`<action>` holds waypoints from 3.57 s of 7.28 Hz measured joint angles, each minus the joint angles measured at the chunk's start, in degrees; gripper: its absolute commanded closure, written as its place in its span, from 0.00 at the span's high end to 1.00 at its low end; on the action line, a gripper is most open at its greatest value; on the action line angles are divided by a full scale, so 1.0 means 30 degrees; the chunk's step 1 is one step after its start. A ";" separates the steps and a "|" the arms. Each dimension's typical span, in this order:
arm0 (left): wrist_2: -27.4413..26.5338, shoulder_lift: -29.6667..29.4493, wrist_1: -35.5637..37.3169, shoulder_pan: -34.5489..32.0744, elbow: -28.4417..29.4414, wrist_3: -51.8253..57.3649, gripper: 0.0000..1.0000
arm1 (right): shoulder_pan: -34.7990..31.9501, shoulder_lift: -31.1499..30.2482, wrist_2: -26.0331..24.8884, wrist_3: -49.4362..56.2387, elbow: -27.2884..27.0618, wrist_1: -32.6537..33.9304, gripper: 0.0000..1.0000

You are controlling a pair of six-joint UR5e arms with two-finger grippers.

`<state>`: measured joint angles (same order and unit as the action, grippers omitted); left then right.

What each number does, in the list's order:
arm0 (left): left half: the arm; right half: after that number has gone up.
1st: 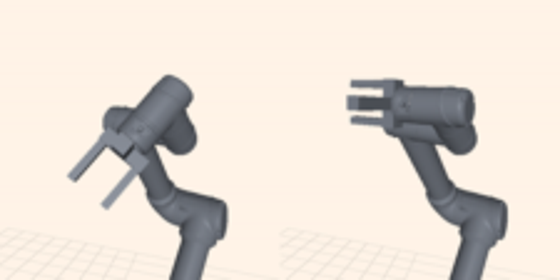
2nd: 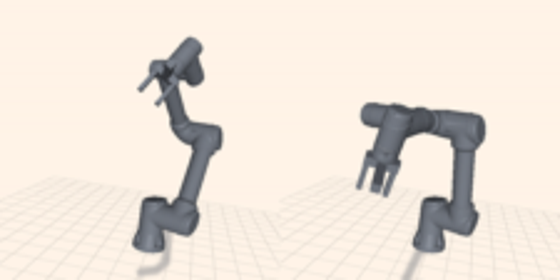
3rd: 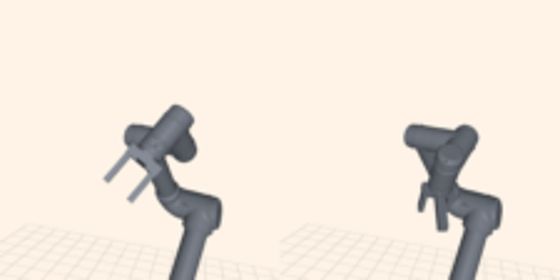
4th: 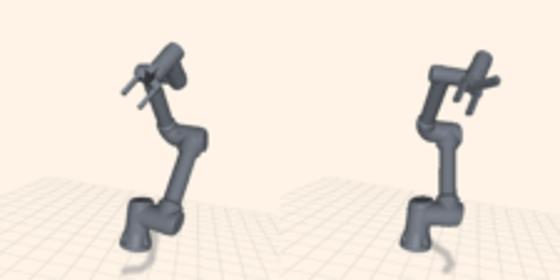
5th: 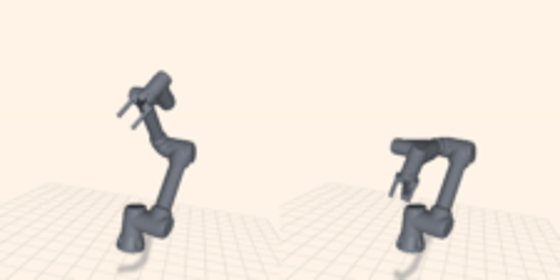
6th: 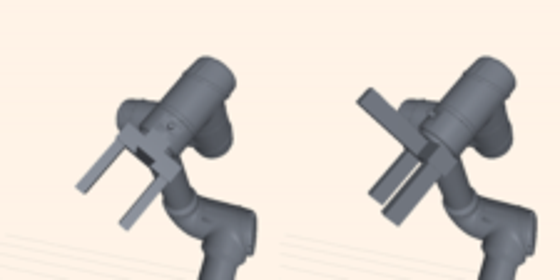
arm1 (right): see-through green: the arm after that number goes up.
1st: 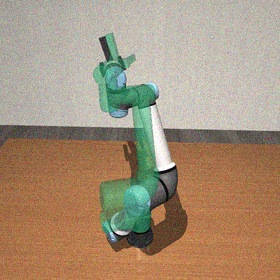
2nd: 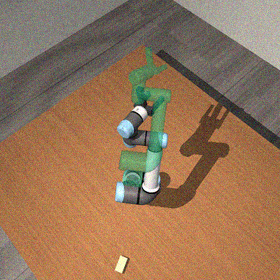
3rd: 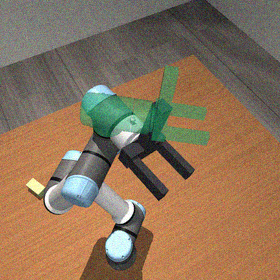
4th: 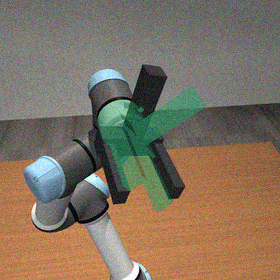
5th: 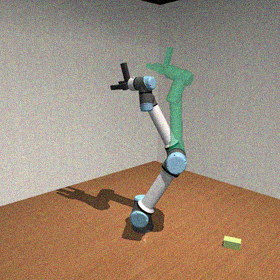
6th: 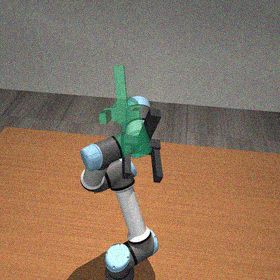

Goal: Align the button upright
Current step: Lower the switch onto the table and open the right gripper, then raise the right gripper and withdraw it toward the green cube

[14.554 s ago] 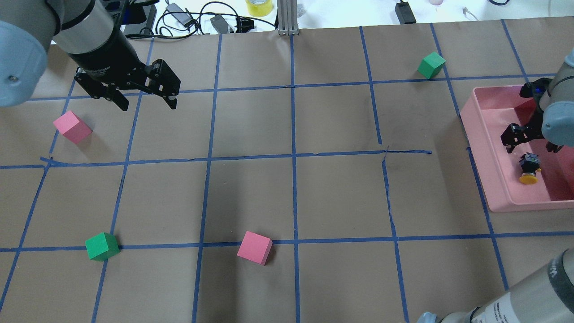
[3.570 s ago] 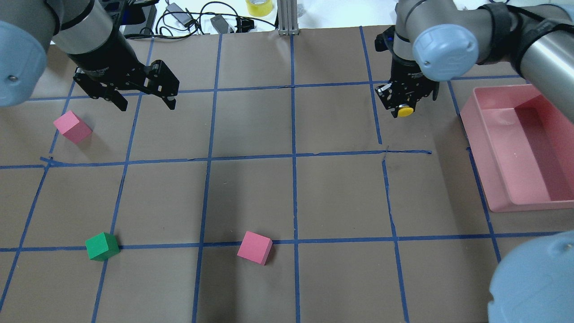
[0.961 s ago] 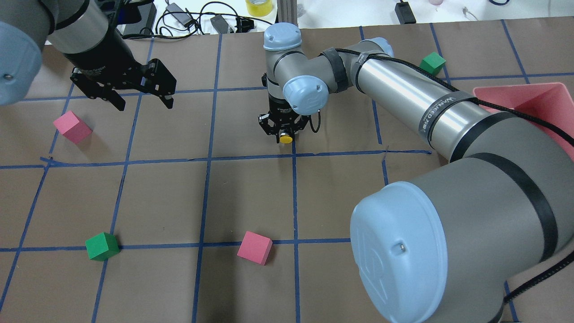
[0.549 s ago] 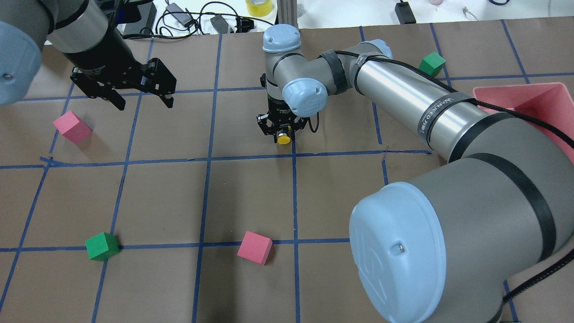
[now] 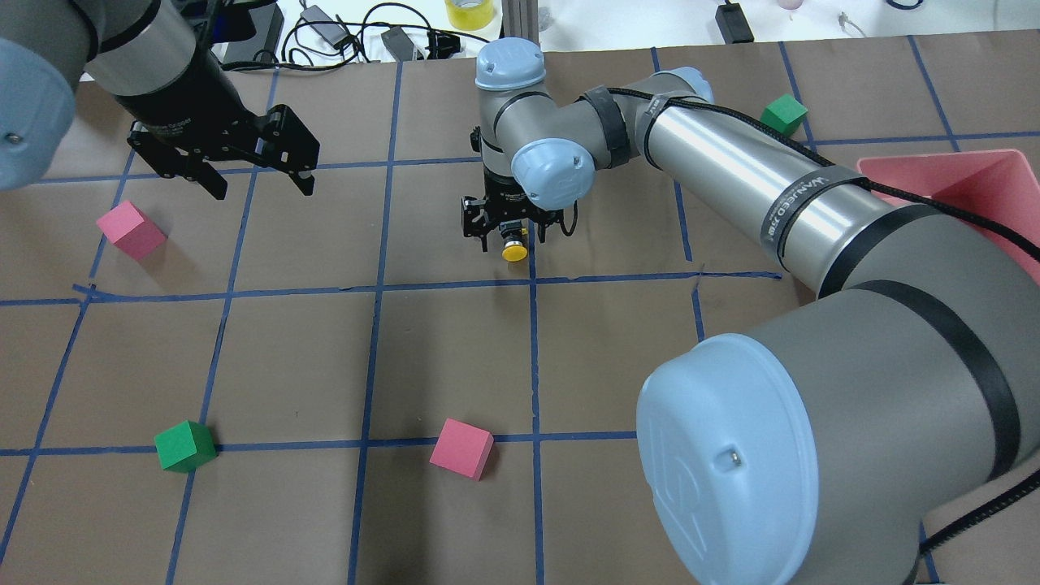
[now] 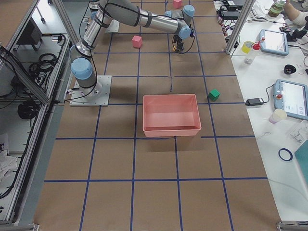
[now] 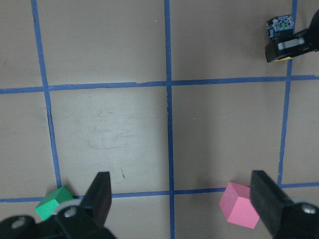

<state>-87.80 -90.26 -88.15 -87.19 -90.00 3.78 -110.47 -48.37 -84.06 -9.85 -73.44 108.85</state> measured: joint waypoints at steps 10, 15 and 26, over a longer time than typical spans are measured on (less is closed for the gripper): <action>-0.0029 -0.0019 -0.0028 0.0000 -0.0029 0.0056 1.00 | 0.6935 -0.8437 0.0022 0.2584 -0.3003 -0.2543 1.00; -0.0029 -0.0004 -0.0029 0.0000 -0.0029 0.0059 1.00 | 0.7850 -0.9335 -0.0217 0.4969 -0.3335 -0.2447 1.00; -0.0046 -0.0001 -0.0029 0.0000 -0.0029 0.0030 1.00 | 0.7955 -1.1512 -0.0346 0.4762 -0.3858 -0.4228 1.00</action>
<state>-87.94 -90.26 -88.24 -87.19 -90.09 3.87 -86.60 -82.91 -85.10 4.43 -85.01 96.16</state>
